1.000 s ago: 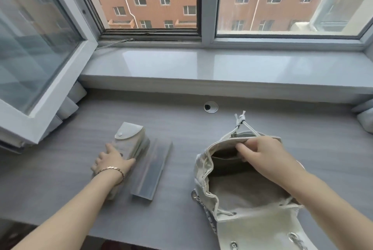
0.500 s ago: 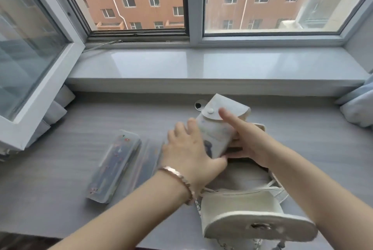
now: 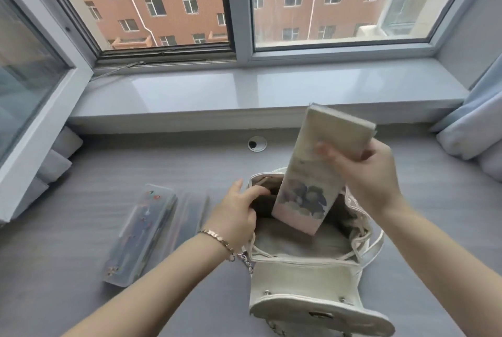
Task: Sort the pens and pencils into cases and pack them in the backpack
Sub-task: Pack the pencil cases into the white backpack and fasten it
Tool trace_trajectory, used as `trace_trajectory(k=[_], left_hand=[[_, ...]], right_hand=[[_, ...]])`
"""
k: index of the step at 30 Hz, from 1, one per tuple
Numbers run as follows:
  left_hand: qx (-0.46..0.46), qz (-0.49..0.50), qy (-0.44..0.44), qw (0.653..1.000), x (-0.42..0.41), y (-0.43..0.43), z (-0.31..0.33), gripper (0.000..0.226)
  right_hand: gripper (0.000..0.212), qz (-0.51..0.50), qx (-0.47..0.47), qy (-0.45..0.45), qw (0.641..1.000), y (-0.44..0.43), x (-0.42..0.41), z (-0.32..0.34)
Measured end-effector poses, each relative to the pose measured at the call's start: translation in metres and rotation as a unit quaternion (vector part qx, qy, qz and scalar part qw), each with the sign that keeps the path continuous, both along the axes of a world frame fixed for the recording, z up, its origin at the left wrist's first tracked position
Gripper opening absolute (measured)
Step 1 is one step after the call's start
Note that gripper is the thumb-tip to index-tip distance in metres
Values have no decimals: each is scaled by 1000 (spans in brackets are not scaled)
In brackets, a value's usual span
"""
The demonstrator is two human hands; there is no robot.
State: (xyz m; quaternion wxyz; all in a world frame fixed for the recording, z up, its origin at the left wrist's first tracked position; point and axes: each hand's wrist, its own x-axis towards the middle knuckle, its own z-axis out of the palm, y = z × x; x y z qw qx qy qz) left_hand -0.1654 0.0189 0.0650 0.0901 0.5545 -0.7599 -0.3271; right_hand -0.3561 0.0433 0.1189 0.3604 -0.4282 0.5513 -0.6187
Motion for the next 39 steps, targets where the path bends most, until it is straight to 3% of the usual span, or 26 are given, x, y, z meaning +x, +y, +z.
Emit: trace_trajectory(k=[2, 4, 7, 9, 13, 18, 22, 27, 31, 33, 37, 39], left_hand=[[31, 2, 49, 998, -4, -4, -2, 57], [66, 4, 81, 995, -7, -8, 0, 54], [118, -24, 172, 978, -7, -10, 5, 55], [150, -18, 193, 970, -4, -9, 8, 59], [184, 27, 241, 953, -1, -12, 18, 70], [138, -45, 179, 973, -1, -10, 18, 82], [110, -45, 133, 984, -10, -2, 9, 81], [110, -19, 150, 982, 1, 2, -3, 81], [101, 18, 160, 982, 1, 1, -5, 80], [107, 32, 173, 979, -2, -3, -11, 82], [111, 33, 147, 982, -10, -9, -17, 85], [106, 34, 142, 983, -11, -8, -16, 85]], right_hand=[[25, 48, -114, 207, 970, 11, 2, -8], [33, 102, -165, 377, 906, 18, 5, -25], [24, 135, -176, 532, 817, 22, 6, -49], [24, 153, -148, 588, 780, 22, 9, -56], [22, 153, -48, 637, 754, 16, 21, -54], [49, 167, 73, 695, 695, 3, 42, -58], [61, 257, 234, 681, 644, -10, 65, -89], [47, 284, 215, 668, 654, -19, 56, -113], [42, 323, 220, 708, 588, -17, 69, -120], [51, 336, 244, 693, 589, -15, 70, -119], [62, 311, 285, 629, 653, -12, 58, -109], [60, 291, 309, 616, 664, -10, 54, -106]])
